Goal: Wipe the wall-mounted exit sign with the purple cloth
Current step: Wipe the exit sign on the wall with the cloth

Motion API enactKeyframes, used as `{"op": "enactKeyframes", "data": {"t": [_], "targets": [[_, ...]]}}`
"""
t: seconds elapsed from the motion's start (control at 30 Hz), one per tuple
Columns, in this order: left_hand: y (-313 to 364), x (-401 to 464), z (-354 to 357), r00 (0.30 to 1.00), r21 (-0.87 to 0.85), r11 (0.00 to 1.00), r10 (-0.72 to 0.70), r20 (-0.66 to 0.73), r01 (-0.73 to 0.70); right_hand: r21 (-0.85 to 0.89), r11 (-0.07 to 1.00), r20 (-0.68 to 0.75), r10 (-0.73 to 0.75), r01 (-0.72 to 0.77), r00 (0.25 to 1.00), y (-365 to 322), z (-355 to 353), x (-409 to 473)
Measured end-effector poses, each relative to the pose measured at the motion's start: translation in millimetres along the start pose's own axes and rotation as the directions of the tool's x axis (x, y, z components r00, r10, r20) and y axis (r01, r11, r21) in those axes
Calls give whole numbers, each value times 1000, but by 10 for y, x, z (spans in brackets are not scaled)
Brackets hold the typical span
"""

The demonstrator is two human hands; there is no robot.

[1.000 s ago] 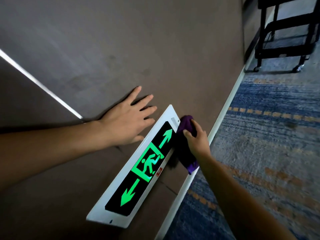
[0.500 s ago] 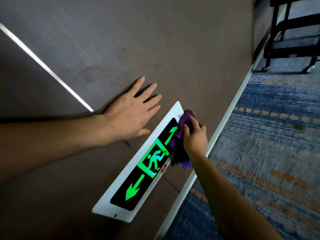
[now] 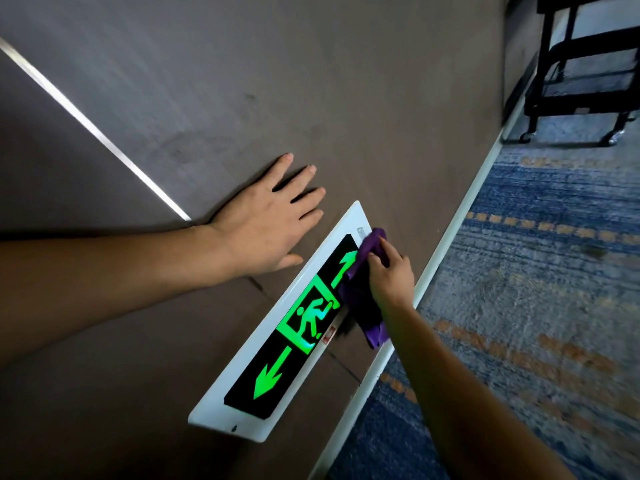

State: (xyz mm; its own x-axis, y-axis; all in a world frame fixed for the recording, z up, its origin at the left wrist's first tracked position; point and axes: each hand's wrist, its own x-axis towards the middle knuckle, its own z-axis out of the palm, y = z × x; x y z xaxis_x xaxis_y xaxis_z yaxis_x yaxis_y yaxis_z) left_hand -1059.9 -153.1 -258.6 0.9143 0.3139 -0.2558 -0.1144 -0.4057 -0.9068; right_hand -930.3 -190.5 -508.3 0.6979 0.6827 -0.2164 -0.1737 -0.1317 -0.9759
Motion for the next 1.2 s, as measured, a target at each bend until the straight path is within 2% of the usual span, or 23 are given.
{"op": "enactKeyframes", "data": {"t": [0.1, 0.17, 0.27, 0.33, 0.4, 0.47, 0.53, 0.63, 0.73, 0.8, 0.87, 0.97, 1.03, 1.13, 1.2], "targets": [[8, -1, 5, 1000, 16, 1000, 5, 19, -5, -48, 993, 46, -105, 107, 993, -226, -41, -23], [-9, -1, 4, 1000, 16, 1000, 11, 18, -11, -122, 965, 2, -234, 233, 972, -410, -10, -88], [-8, -1, -12, 1000, 26, 1000, 17, 20, -17, -221, 879, -81, -448, 423, 890, -657, 112, -193], [-1, -8, -7, 1000, 44, 999, 5, 29, -6, -219, 863, -95, -482, 454, 871, -736, 142, -156], [1, -25, -2, 1000, 51, 999, -9, 20, 8, -204, 895, -108, -422, 396, 900, -667, 111, -57], [0, -61, -7, 1000, 51, 999, -18, 10, 18, -198, 946, -106, -282, 257, 954, -509, 36, 57], [-8, -102, -4, 1000, 57, 998, -19, 1, 19, -225, 968, -65, -129, 111, 990, -313, -38, 136], [-17, -148, -6, 1000, 53, 998, -19, -9, 19, -246, 969, 26, 16, -9, 1000, -63, -99, 178], [-3, -166, 3, 1000, 62, 998, -14, -2, 14, -293, 956, 78, 59, -33, 995, 120, -146, 131], [6, -177, 7, 1000, 65, 998, -6, 7, 5, -390, 921, 154, 78, -12, 985, 217, -167, 106], [9, -191, 16, 1000, 69, 998, -6, 12, 5, -490, 871, 256, 117, 24, 960, 284, -167, 47], [27, -194, 14, 1000, 65, 998, 2, 15, -3, -530, 847, 343, 163, 47, 925, 352, -177, -69], [43, -209, 12, 1000, 60, 998, 5, 27, -7, -476, 878, 300, 111, 48, 948, 352, -209, -133], [31, -268, 13, 1000, 51, 998, 20, 12, -21, -179, 984, 75, 23, -9, 997, 189, -287, -156], [18, -325, 19, 999, 49, 998, 37, 1, -37, -49, 998, -39, -41, 39, 998, 20, -330, -104]]}}
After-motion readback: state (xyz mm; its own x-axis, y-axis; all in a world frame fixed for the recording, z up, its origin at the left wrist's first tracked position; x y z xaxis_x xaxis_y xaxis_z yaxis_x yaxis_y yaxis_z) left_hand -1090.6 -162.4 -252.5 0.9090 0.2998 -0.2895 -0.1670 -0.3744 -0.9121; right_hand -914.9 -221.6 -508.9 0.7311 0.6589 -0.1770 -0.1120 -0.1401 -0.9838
